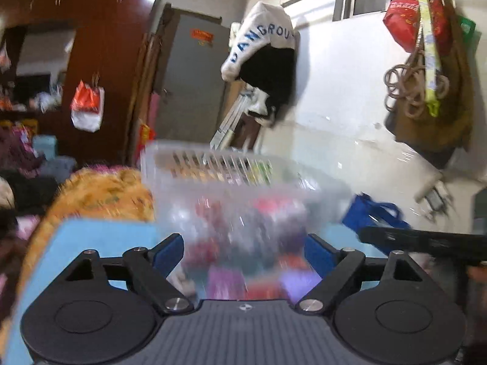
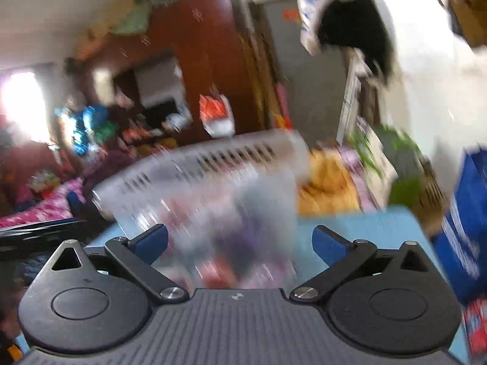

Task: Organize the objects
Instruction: 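Lift both items over the white basket and open both tools, then grasp the white KENT box with the left tool while the right grasps the purple wrapped box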

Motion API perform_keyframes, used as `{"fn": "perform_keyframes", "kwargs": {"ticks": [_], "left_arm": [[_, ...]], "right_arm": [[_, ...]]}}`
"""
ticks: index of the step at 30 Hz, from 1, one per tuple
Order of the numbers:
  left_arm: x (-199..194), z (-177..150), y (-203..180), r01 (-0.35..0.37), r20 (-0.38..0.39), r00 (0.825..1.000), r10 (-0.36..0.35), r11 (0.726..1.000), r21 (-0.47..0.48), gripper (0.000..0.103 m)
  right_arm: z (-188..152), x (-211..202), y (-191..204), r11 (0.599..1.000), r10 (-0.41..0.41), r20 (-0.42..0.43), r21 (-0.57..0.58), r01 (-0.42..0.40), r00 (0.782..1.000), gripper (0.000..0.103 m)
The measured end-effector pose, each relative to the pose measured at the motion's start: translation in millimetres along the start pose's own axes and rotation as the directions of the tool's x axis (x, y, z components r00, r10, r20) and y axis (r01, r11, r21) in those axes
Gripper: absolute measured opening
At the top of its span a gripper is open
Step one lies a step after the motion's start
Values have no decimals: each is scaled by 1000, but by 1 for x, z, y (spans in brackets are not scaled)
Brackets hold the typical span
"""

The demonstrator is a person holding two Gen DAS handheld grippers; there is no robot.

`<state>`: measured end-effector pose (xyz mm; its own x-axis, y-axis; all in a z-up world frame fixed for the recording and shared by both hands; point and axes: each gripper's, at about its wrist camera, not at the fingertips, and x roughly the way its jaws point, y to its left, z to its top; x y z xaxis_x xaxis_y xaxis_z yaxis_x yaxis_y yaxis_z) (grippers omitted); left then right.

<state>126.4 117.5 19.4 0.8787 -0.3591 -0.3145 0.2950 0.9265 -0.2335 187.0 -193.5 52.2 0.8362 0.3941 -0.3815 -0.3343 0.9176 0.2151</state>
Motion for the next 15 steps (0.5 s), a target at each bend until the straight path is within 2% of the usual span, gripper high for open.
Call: {"fn": "perform_keyframes", "kwargs": {"ticks": [2,5,9,11,12,14,15], "left_arm": [[3,-8,8,1,-19,1000,-2,999,-32,89],[13,-10,24,-74,-53,996,71,995,-65,89],[22,-5,47,-111,-115,989,97,987,-120,89],[31,-3,53,-122,-169,980,103,987,-103,89],[37,-3,56,-120,-204,974,99,989,-91,89],[43,0,64,-93,-222,973,65,989,-117,89],[46,2,67,-101,-234,970,71,987,-122,89]], "right_arm": [[0,16,-10,999,-7,-71,40,10,997,103],[0,31,-17,998,11,-129,67,-3,992,95],[-5,40,-10,999,-8,-160,32,13,987,87],[-6,44,-7,1000,-4,-173,16,7,985,85],[-6,46,-6,1000,-1,-178,15,4,984,84],[-6,49,-4,1000,4,-184,15,-1,983,83],[-8,50,-4,1000,-1,-187,8,3,982,82]]}}
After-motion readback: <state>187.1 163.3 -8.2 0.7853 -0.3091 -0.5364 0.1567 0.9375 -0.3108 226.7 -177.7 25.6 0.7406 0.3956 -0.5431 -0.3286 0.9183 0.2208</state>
